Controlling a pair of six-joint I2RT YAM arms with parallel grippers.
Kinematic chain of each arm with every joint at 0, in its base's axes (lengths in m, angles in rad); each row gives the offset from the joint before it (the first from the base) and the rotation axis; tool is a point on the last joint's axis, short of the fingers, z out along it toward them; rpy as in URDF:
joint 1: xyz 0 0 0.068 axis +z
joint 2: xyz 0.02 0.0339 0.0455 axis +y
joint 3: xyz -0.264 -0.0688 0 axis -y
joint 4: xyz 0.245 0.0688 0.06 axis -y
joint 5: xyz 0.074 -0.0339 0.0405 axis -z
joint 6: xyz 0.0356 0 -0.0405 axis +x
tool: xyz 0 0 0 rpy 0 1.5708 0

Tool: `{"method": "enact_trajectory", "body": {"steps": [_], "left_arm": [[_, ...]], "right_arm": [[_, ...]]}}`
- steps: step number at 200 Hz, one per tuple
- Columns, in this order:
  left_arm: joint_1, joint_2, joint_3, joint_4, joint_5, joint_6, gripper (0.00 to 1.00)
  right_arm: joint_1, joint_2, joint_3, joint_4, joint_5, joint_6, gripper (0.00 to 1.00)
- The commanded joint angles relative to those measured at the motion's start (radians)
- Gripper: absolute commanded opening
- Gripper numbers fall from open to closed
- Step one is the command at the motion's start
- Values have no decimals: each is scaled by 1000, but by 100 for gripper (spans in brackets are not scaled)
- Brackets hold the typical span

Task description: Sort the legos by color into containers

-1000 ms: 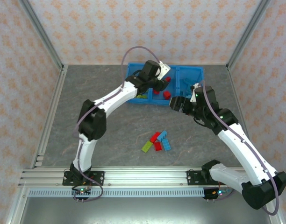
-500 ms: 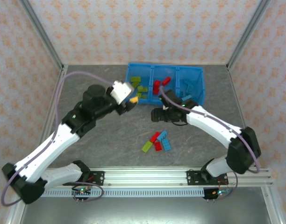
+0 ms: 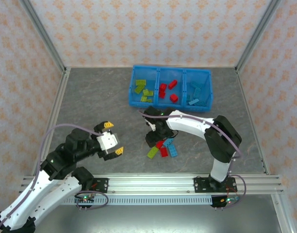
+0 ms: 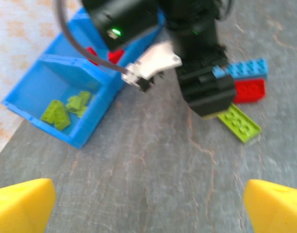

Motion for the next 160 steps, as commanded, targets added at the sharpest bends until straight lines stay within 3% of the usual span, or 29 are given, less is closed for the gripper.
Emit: {"method": "enact_trajectory", "body": {"steps": [1,33,90,160], "left_arm": [[-4,-48,-55,-45,59,107,100],[-4,-49,-81,4,74,94,100],[-4,-1,-101,40,104,98,100],[-3,28,-128,93,104,97,100]], "right_arm": [[4,33,19,-75,19,-47,78],[5,41,12,-89,58,-53,74],[5,15,17,-103,79,-78,87],[6,80,21,-62,81,-85,80]]}}
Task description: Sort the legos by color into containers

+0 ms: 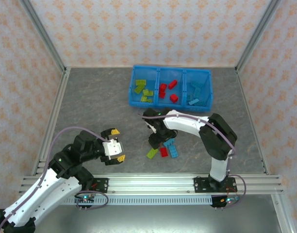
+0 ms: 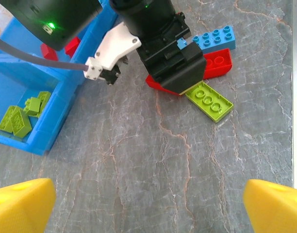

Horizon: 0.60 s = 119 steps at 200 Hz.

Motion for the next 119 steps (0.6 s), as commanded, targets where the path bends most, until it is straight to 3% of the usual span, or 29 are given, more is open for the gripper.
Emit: {"method": "enact_trajectory", "body": {"steps": [1,70,91,119], "left_arm": [[-4,2,-26,50,18,8,100],[-4,0,-76,115,14,-20,100],[-4,-2,-88,125,12,-20,100],[-4,-4,-102,143,13,-26,100]], "right_arm": [[5,22,11,5,9,-19,80],[5,116,99,30,59,-32,85],[5,125,99,40,52,-35,77],[5,121,96,39,54,-24,60]]}}
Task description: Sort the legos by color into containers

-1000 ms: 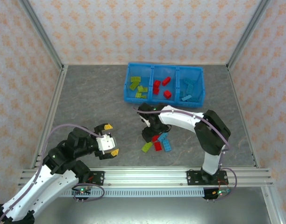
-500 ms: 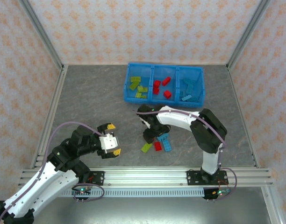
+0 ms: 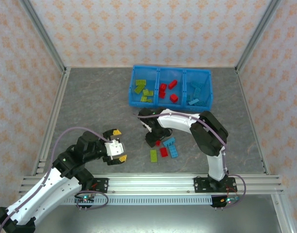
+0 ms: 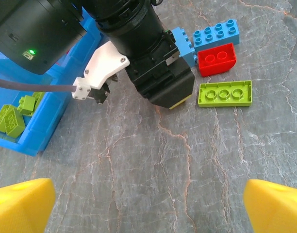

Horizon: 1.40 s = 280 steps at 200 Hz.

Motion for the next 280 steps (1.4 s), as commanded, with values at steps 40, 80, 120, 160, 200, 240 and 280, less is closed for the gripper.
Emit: {"method": "enact_trajectory", "body": {"steps": [40,80,120,160,200,240,280], "left_arm": [[-4,-16,-37,98,24,-49,100],[-4,-10,-60,169,-34,-100,100],[-2,7,-53,214,-173,-189,100],[-1,5,-53,229,-237,-241,100],[-1,5,-59,229,-243,-228,100],[-1,-5,-71,223,-239,-216,100],[-1,-24,-99,226,-198,-197,100]], "right_arm": [[-26,-96,-2,57,123,67,50],[-134,-269,-4,228,286,172,47],[-252,-196,129,320,447,144,47],[-344,9,351,296,404,136,53],[-357,20,414,268,414,158,79],[-357,-87,369,237,374,169,83],[-338,-304,177,201,197,290,79]]}}
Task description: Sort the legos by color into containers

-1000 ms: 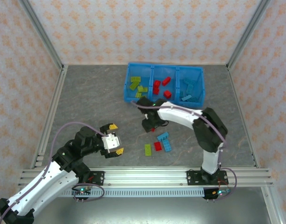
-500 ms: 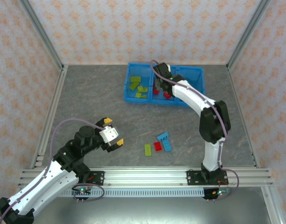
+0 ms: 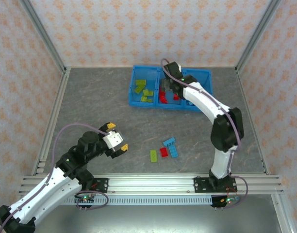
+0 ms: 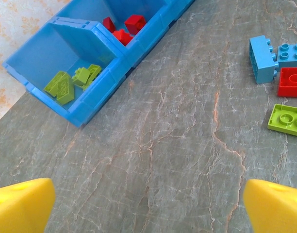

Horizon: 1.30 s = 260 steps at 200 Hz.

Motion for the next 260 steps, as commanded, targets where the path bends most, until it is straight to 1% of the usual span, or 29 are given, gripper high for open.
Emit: {"method": "enact_trajectory", "body": {"steps": [1,15,36,52,62,80,89,104,122,164,197,220,260], "left_arm": [[-1,-19,-22,30,18,17,100],[-1,-25,-33,30,35,38,100],[-1,-25,-50,45,51,67,100],[-1,-14,-57,59,66,75,100],[-1,-4,-57,66,79,76,100],[0,17,-56,74,116,73,100],[-1,24,-54,74,125,71,100],[-1,24,-51,69,134,70,100],[-1,11,-54,63,129,77,100],[-1,-17,-63,53,118,84,100],[-1,-13,-65,58,126,91,100],[-1,-12,-65,51,126,95,100],[-1,-19,-65,48,124,101,100]], "right_arm": [[23,-172,-127,-56,-127,103,78],[82,-261,-249,-71,-149,177,76],[224,-368,-393,-130,-141,359,73],[338,-420,-479,-150,-149,509,69],[396,-435,-520,-155,-158,577,68],[492,-424,-570,-190,-167,628,62],[525,-406,-585,-213,-170,642,58],[569,-376,-610,-224,-164,639,55],[590,-334,-630,-209,-158,626,54],[592,-264,-674,-163,-145,617,51],[593,-224,-664,-148,-125,589,50],[593,-190,-657,-136,-117,572,47],[593,-135,-641,-141,-111,553,45]]}}
